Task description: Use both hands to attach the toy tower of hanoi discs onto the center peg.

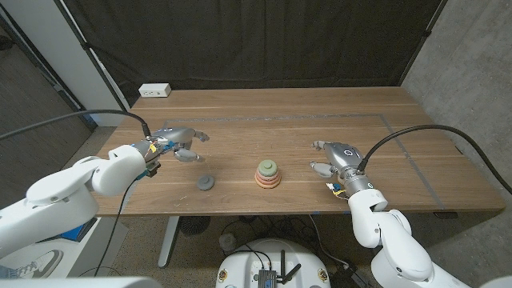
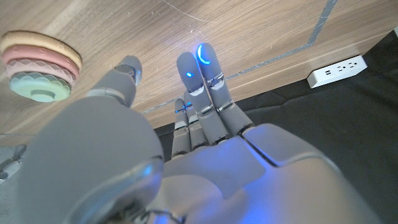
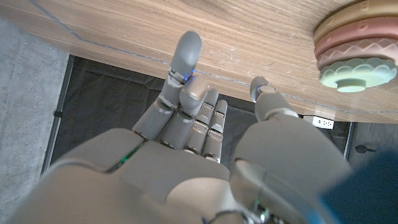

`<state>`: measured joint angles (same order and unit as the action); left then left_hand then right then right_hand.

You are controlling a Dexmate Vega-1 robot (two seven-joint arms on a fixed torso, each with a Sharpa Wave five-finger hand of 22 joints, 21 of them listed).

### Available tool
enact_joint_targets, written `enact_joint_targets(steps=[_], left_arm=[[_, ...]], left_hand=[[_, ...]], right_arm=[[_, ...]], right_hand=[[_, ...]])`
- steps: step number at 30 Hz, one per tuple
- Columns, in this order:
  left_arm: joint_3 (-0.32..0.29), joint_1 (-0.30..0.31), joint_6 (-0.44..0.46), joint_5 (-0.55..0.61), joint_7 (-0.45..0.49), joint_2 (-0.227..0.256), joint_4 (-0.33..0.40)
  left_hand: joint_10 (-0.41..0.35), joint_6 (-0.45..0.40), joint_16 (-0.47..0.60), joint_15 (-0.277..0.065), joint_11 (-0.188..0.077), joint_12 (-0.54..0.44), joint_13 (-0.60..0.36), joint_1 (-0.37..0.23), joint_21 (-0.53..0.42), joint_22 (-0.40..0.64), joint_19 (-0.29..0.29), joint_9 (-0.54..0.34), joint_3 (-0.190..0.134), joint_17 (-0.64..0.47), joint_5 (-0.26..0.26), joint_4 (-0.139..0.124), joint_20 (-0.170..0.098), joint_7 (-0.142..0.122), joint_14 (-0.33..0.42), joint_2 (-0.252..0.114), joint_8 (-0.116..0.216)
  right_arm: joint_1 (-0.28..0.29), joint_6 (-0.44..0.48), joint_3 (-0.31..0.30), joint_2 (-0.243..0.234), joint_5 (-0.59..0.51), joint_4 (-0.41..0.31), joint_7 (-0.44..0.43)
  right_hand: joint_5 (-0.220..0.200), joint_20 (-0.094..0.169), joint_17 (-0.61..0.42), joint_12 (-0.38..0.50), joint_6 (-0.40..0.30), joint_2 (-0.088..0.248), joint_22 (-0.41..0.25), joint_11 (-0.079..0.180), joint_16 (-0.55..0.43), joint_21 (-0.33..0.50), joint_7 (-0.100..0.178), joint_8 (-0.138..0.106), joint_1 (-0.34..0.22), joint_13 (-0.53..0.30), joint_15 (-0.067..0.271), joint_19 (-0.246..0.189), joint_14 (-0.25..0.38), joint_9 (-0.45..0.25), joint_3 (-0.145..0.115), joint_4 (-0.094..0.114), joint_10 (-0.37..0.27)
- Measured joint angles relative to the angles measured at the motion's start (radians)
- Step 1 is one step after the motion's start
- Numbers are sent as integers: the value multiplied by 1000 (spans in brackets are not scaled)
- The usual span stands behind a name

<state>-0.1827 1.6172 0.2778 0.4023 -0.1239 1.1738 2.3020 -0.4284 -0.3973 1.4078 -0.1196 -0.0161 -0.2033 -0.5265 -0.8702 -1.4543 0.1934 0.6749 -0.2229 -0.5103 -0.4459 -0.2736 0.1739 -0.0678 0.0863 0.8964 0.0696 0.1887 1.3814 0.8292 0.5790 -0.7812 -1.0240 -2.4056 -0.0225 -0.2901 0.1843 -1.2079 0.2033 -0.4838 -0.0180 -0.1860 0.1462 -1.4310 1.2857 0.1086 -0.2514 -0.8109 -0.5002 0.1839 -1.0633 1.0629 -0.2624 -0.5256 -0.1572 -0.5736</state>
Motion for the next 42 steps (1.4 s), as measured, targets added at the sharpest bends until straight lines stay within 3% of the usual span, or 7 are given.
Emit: enact_joint_targets(steps=[20,29,42], left_arm=[[-81,4,-280,74,-148,-82,-84],[-120,19,-339,128,-202,-135,-102],[-117,20,-362,214,-246,-163,-111]], left_hand=[[5,-1,16,-7,-13,0,12,24,-11,-8,19,9,42,15,4,-17,0,-15,22,24,5],[27,17,16,-9,-2,7,22,43,-11,-10,19,9,58,20,8,-19,0,-18,31,29,5],[43,34,16,-13,4,8,31,56,-6,-12,19,14,65,24,12,-18,0,-16,27,34,5]], right_arm=[[-38,38,43,1,-32,-2,43],[-59,43,55,5,-43,7,65],[-85,43,69,10,-57,18,100]], right_hand=[[0,-3,-3,0,0,8,0,0,4,0,0,4,8,5,0,2,0,0,0,0,0],[0,-8,-3,0,0,8,0,-5,4,0,0,8,8,9,0,7,0,0,0,0,6],[0,-8,-5,0,0,11,0,-9,8,-7,0,8,11,10,0,7,0,0,0,0,2]])
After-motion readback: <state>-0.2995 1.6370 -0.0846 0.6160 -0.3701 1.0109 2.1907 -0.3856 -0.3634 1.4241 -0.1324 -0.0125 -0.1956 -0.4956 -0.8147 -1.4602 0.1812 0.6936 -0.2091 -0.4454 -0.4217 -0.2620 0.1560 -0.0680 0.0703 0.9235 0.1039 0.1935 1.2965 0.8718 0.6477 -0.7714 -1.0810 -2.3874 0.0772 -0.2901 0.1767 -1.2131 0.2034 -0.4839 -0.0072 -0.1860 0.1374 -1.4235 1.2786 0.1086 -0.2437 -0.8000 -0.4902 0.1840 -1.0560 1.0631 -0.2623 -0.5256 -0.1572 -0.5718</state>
